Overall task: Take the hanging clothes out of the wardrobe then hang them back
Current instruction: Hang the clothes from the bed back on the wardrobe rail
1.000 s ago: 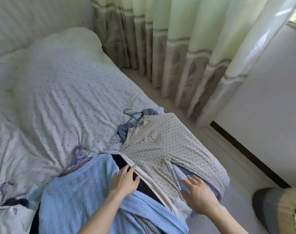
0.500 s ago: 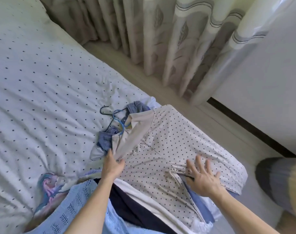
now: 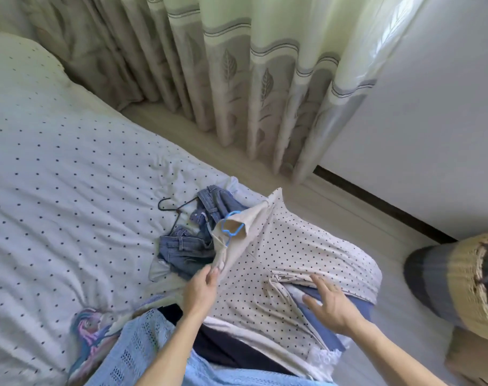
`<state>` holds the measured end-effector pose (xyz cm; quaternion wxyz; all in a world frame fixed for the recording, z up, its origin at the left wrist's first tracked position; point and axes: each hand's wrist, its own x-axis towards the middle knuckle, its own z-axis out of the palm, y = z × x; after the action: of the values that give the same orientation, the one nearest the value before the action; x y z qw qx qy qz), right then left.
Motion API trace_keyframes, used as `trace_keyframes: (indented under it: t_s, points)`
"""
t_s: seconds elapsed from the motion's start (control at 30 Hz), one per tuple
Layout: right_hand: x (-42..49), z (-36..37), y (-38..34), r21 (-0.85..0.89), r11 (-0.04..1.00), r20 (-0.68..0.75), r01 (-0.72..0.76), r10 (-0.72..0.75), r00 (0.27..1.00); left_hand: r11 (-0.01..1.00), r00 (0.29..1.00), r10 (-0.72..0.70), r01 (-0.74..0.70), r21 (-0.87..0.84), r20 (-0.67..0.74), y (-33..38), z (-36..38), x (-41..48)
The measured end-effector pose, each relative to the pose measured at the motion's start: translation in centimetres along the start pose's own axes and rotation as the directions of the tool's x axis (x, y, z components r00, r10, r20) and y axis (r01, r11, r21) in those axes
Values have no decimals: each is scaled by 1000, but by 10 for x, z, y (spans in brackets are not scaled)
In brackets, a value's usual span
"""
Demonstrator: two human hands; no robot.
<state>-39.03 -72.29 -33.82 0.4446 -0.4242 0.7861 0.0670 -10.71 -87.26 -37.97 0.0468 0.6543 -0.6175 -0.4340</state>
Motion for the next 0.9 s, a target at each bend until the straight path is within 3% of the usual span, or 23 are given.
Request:
trace_keyframes:
  t_s: [0.13,0.3,0.4,0.47,0.6,0.73,0.8,0.9]
  points:
    - [-67,-6,1,362,931,-115,55,-14,993,968,970,242,-243,-67,-18,66,17,-66]
    - [-149,-14,19,734,668,-244,119,95,965,834,836,546,-535,-136,62,136,46,-159]
    - [-204,-17,35,862,463,-306,207,150,940,701,666,709,-701,-129,234,167,66,-215]
    - [-244,-13,55,871,407,-399,276,257,880,604,530,771,-784,-143,354,184,82,-254]
    - [-328,20,113,860,390,-503,329,533,681,489,321,790,-843,-222,522,206,124,-341]
    - [-425,78,175,849,450,-528,278,687,499,375,42,629,-891,-256,776,221,159,-428]
    - [-469,106,199,844,479,-535,242,712,454,265,-94,583,-917,-298,807,254,169,-469]
    - [-523,133,215,852,473,-523,225,752,401,199,-183,652,-895,-399,736,321,179,-541]
